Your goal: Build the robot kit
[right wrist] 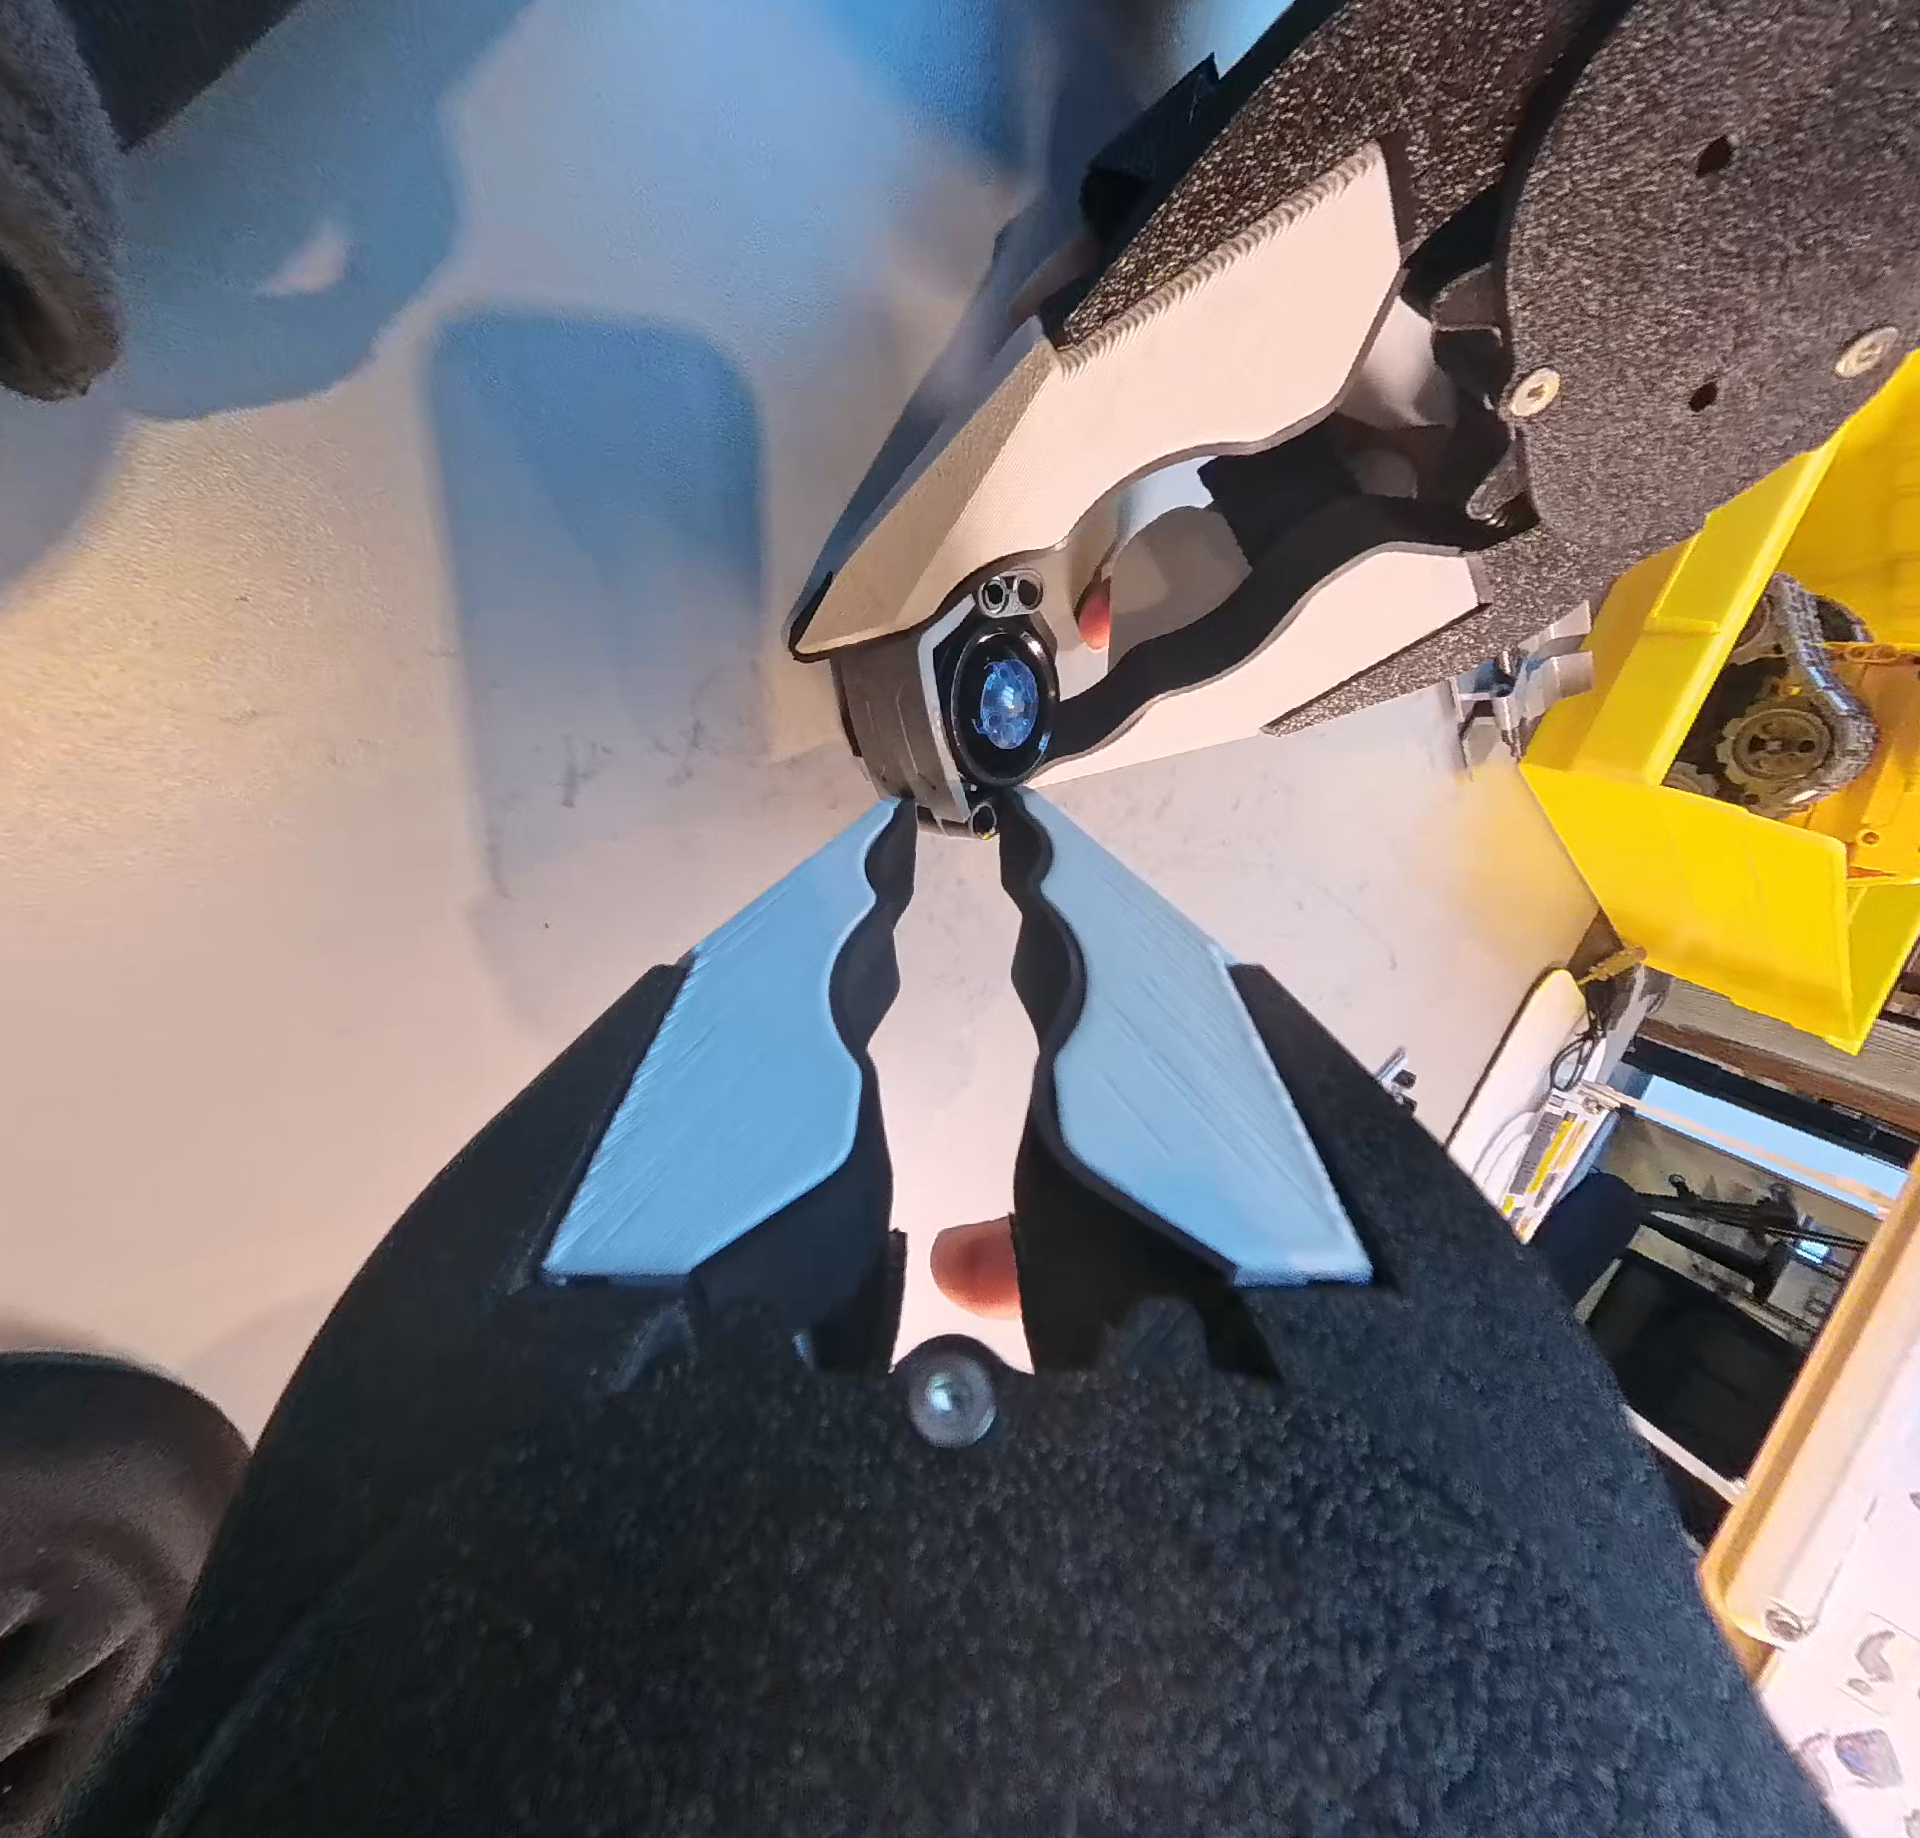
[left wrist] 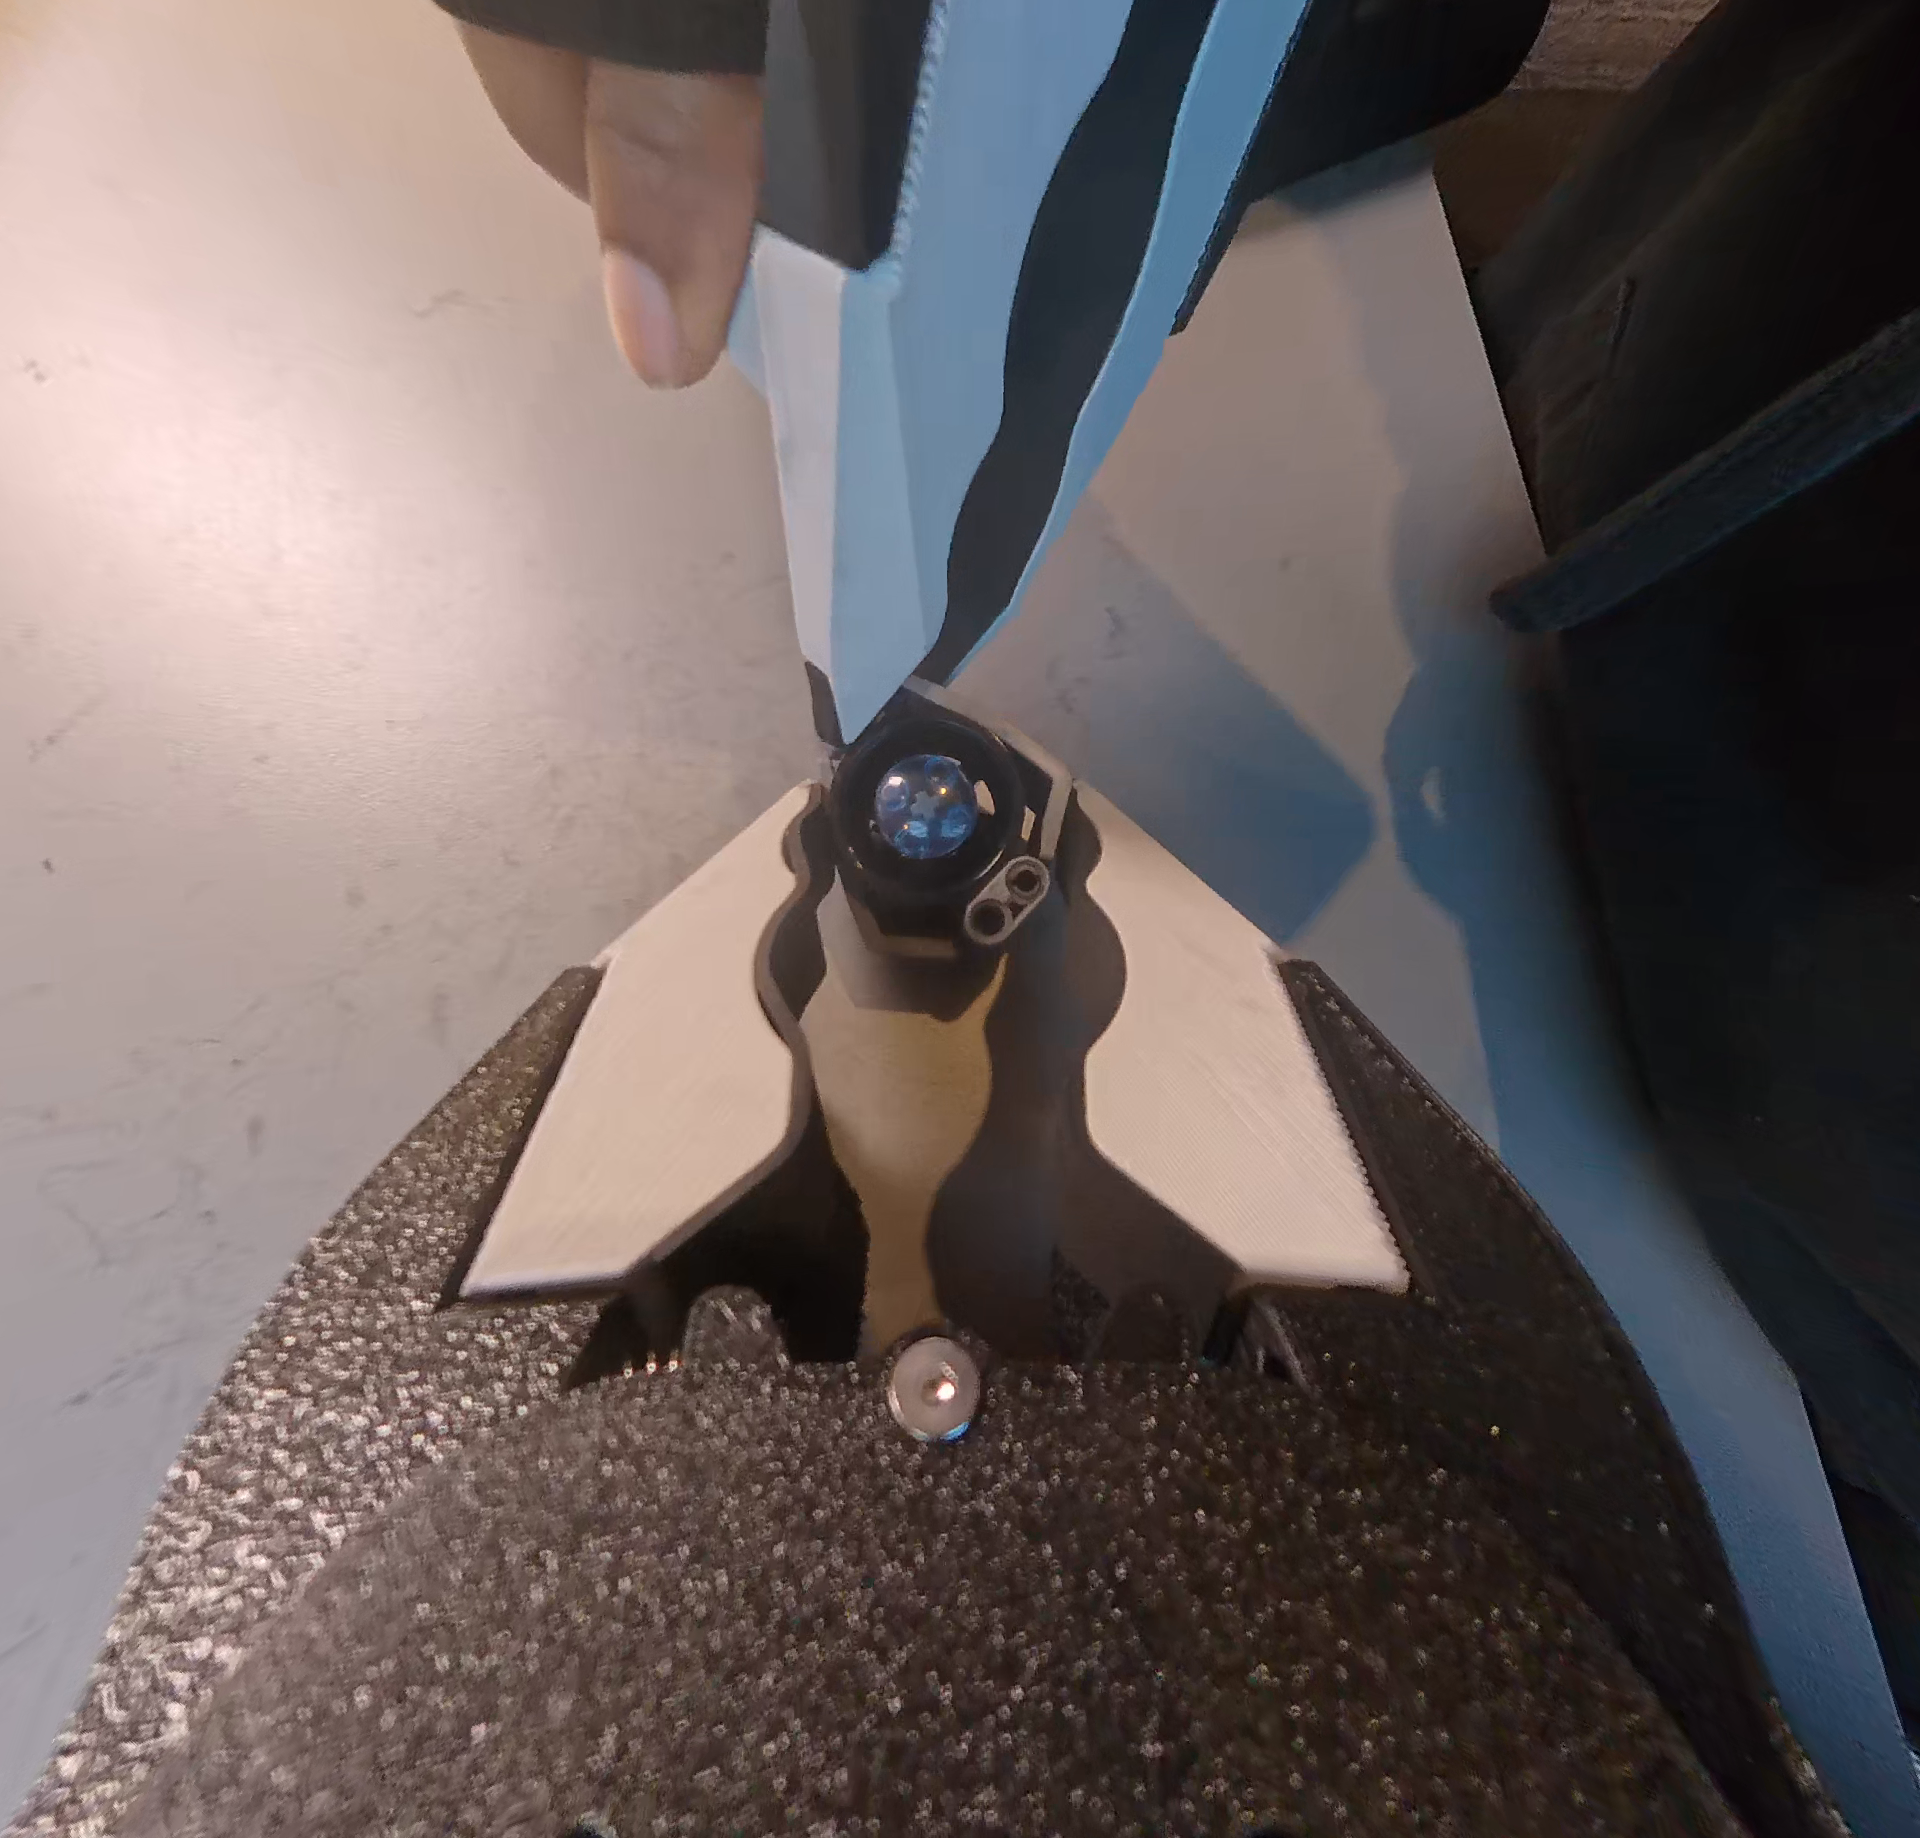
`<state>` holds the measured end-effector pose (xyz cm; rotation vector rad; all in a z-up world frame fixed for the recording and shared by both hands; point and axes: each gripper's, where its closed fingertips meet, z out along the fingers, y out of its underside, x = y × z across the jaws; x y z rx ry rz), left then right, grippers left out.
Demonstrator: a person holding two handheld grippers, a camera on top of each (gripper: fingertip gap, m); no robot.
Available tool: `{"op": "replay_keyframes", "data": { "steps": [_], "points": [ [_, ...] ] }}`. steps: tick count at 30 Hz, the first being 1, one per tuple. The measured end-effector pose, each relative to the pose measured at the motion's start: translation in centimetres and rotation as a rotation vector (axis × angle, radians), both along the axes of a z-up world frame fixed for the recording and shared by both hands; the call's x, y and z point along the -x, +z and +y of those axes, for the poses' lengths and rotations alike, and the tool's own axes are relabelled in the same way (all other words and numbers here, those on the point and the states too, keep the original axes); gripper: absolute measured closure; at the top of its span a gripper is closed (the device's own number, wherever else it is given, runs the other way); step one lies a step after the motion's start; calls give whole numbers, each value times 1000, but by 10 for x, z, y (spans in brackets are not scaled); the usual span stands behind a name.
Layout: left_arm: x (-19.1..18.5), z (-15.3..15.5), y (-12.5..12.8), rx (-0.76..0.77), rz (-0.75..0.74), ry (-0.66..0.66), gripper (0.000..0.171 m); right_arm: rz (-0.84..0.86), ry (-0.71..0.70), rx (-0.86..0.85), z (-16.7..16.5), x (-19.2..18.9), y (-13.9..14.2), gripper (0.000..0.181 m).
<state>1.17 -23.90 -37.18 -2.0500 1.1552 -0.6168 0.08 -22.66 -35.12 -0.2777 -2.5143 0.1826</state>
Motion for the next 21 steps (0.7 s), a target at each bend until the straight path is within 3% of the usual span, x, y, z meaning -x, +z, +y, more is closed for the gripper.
{"op": "replay_keyframes", "data": {
  "steps": [21],
  "points": [
    [0, -2, -1, -39, 28, -20, 129, -42, 18, 15, -3, 1, 0, 168]
  ]
}}
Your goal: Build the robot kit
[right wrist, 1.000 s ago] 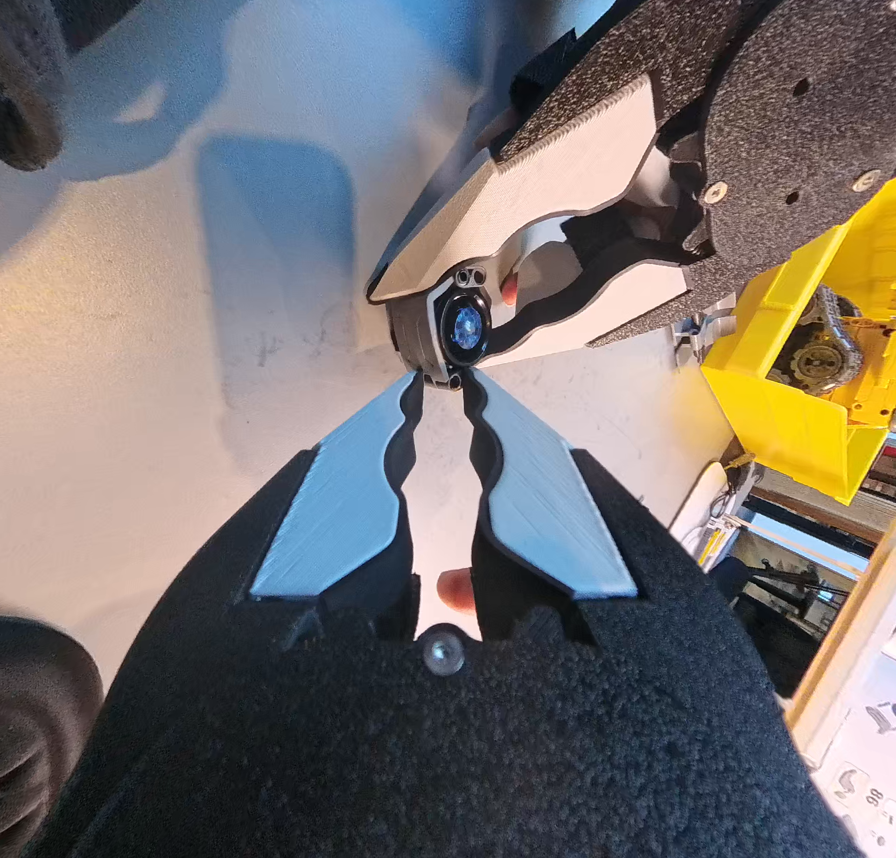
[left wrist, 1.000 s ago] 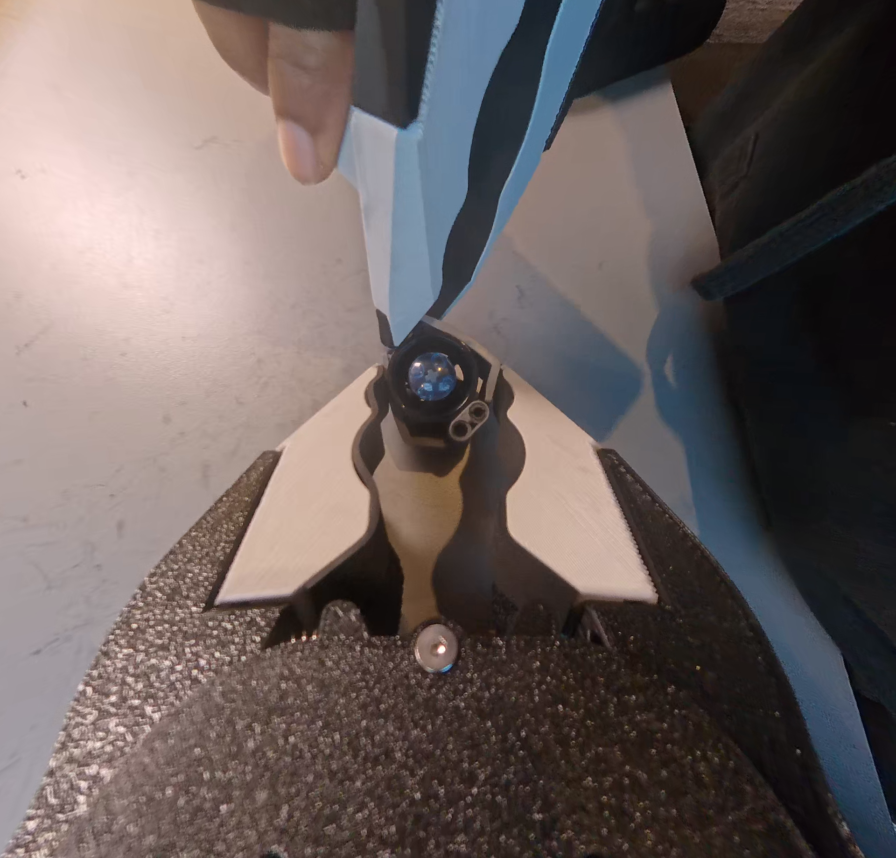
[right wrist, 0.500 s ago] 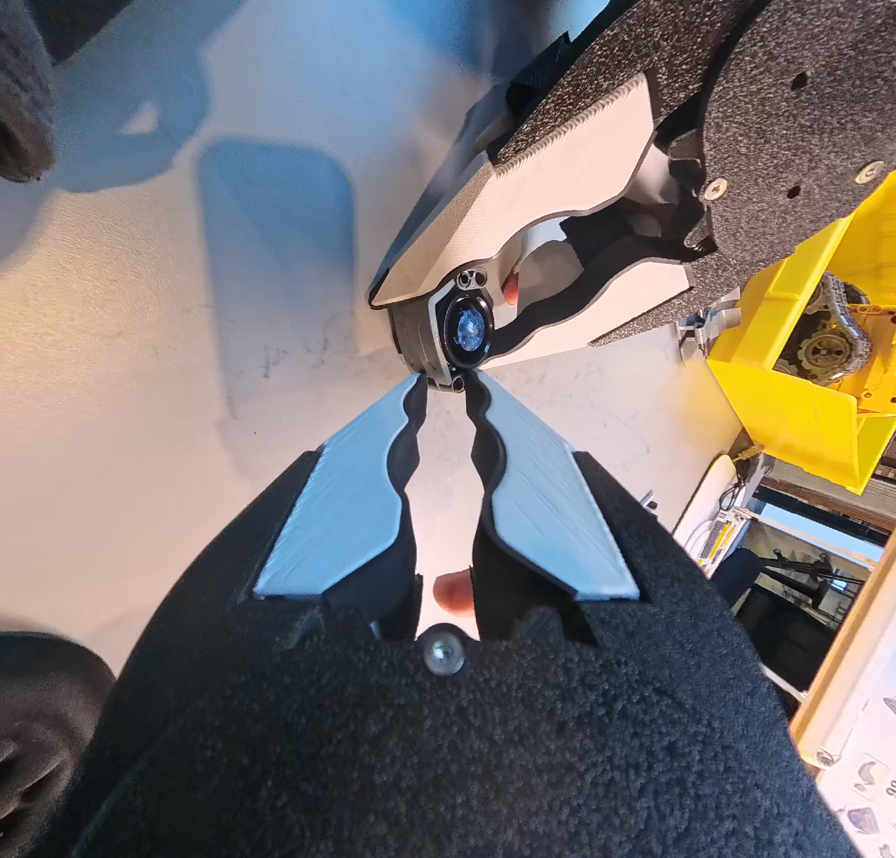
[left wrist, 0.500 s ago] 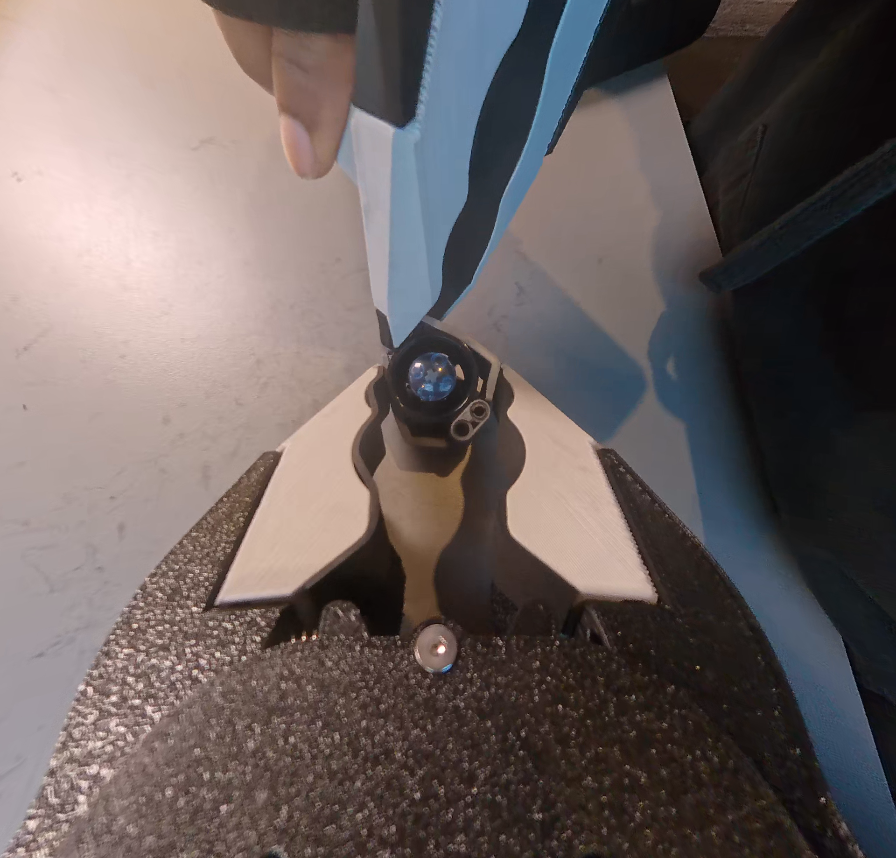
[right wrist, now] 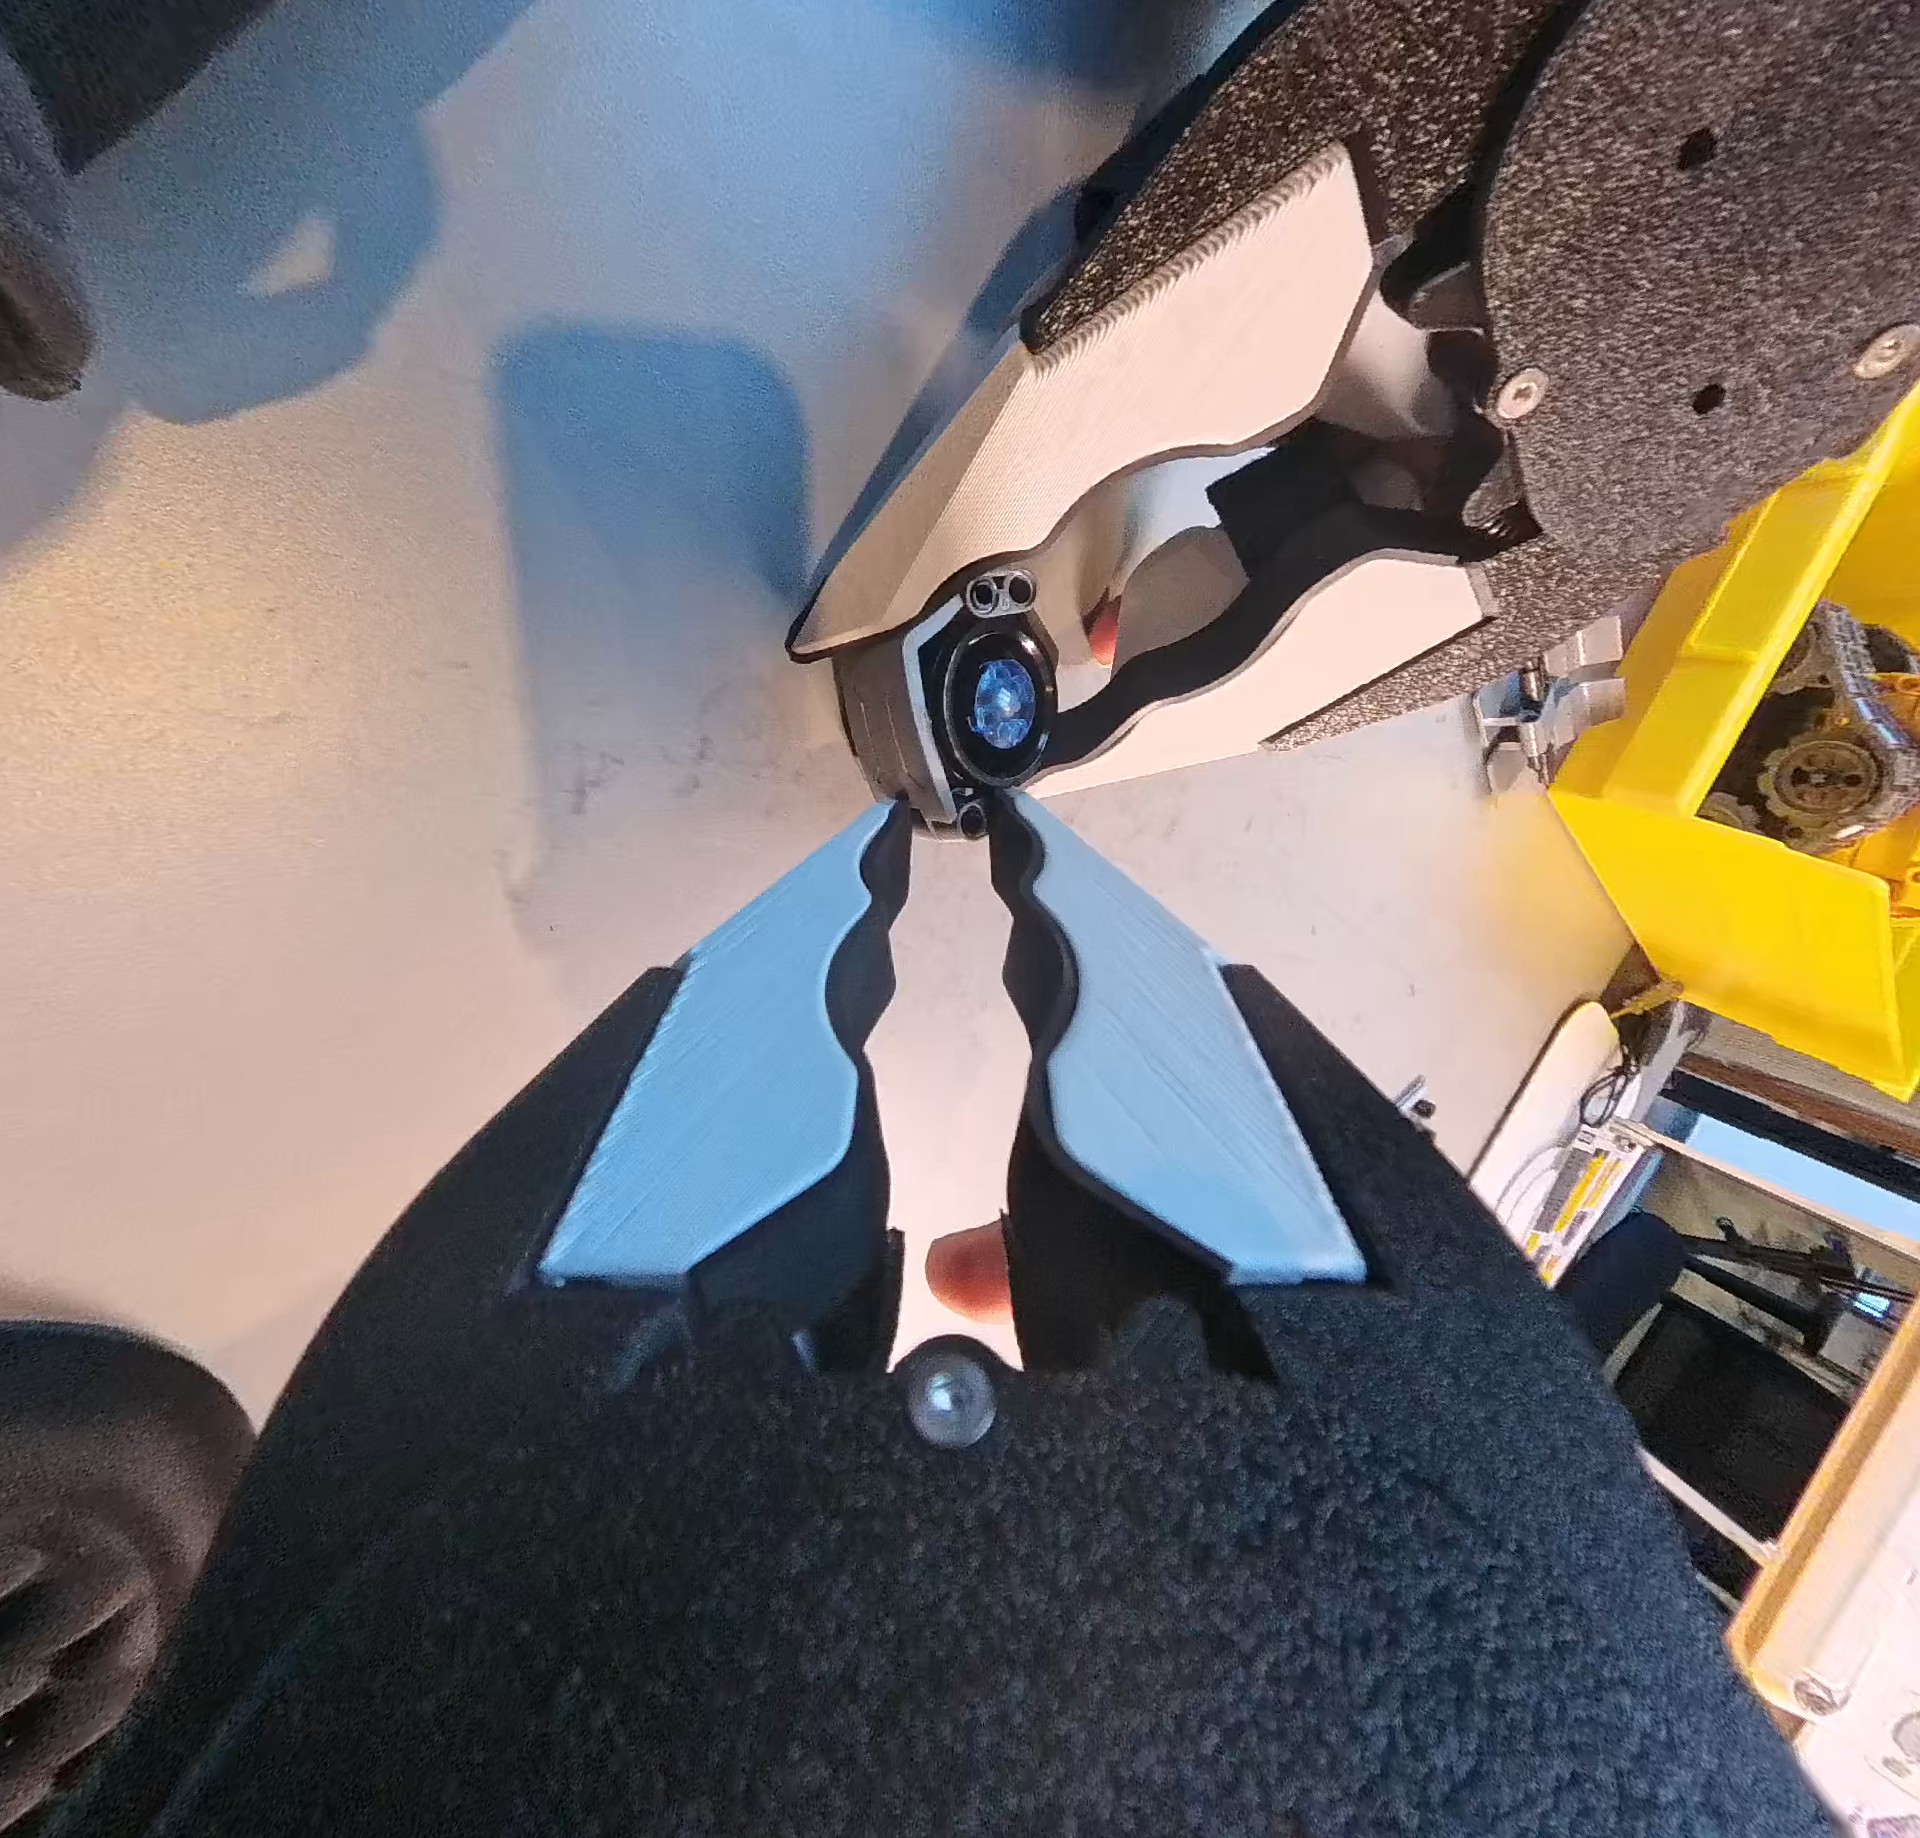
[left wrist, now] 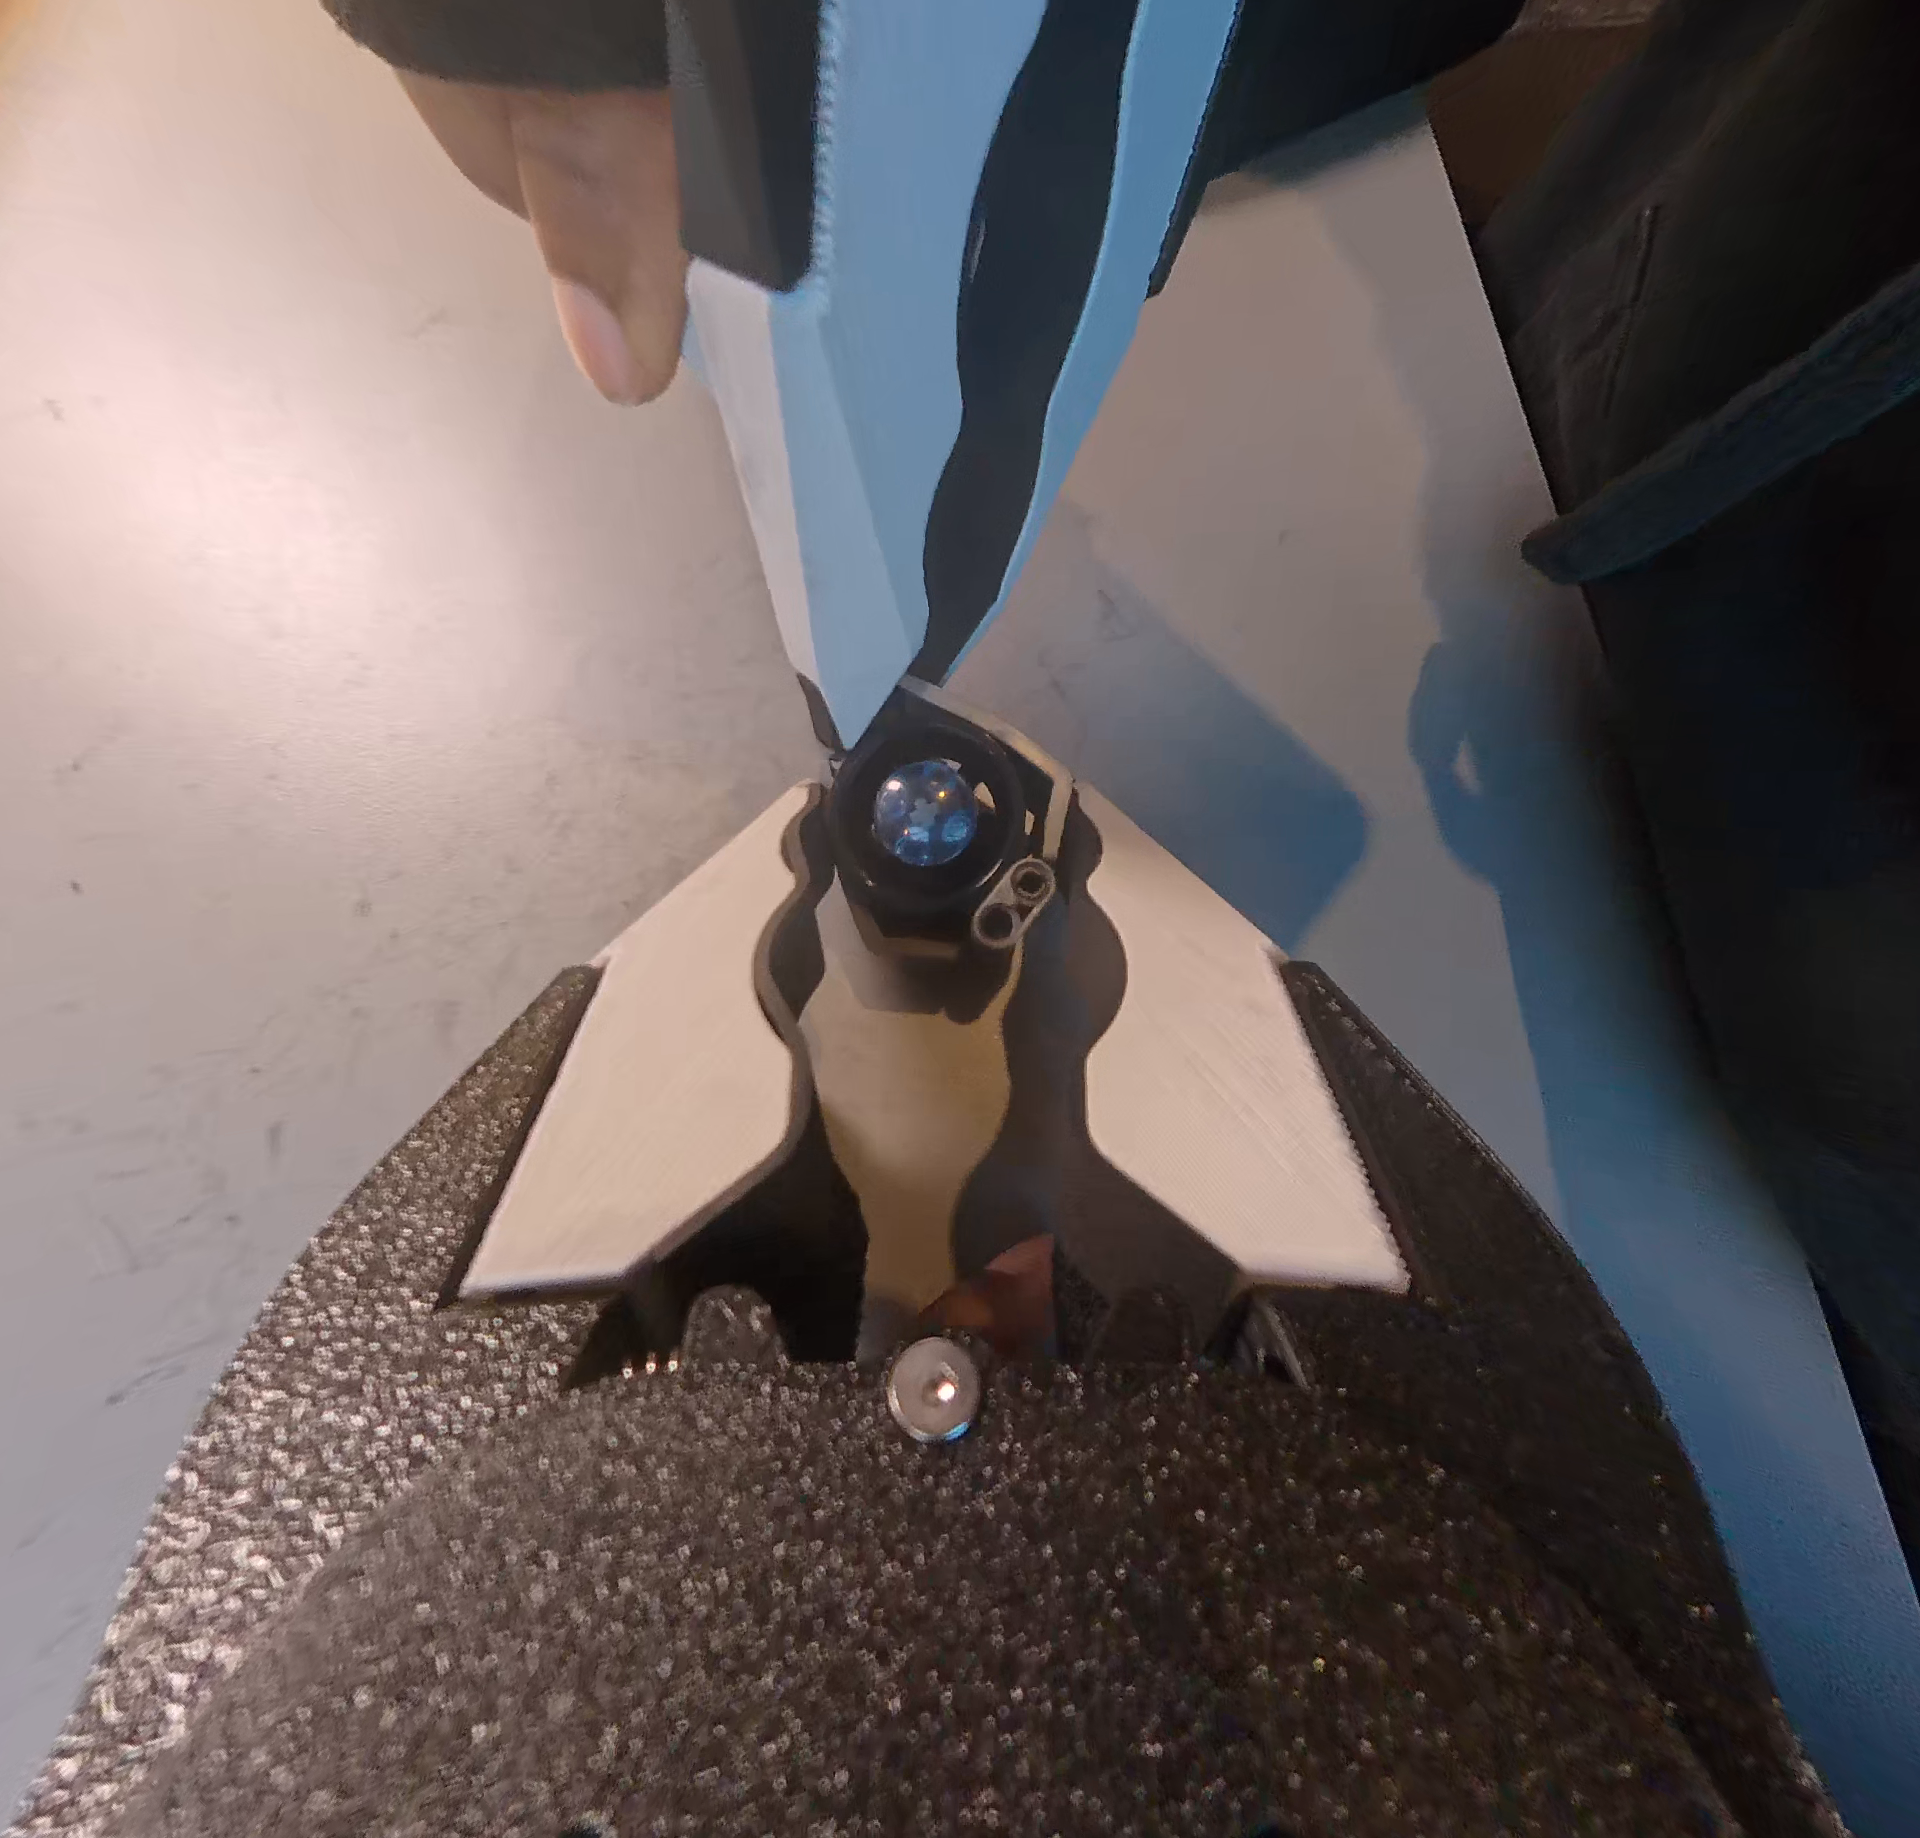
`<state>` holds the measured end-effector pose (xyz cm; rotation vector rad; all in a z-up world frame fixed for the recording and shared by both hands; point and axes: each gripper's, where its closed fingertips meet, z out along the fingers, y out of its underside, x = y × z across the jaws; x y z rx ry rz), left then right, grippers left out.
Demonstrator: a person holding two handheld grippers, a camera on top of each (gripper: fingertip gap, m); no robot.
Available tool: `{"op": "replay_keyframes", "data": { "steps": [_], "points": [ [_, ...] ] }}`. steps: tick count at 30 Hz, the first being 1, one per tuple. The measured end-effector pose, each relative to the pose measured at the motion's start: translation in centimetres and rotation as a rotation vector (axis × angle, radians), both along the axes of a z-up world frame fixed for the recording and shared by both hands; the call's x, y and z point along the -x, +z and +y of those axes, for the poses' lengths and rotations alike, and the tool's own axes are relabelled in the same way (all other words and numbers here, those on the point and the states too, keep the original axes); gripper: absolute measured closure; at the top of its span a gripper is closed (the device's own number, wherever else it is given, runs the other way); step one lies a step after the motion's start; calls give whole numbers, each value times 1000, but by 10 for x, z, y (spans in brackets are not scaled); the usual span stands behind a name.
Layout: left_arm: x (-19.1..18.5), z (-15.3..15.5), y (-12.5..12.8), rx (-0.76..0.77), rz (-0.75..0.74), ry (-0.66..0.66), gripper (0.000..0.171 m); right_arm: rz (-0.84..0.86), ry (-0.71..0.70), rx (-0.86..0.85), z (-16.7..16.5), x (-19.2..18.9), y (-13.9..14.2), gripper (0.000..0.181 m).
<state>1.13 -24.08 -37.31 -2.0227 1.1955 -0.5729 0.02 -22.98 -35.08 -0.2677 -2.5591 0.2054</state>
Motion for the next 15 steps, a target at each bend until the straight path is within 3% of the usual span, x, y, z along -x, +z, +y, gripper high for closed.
{"op": "replay_keyframes", "data": {
  "steps": [8, 11, 15],
  "points": [
    [-1, -2, -1, -13, 17, 7, 127, 57, -22, -8, 0, -3, -1, 167],
    [-4, -6, 0, 29, -10, 4, 111, 67, -40, -22, 1, -3, -1, 167],
    [-4, -4, 1, 34, -25, 43, 115, 93, -34, -41, 0, -3, -1, 166]
  ]
}}
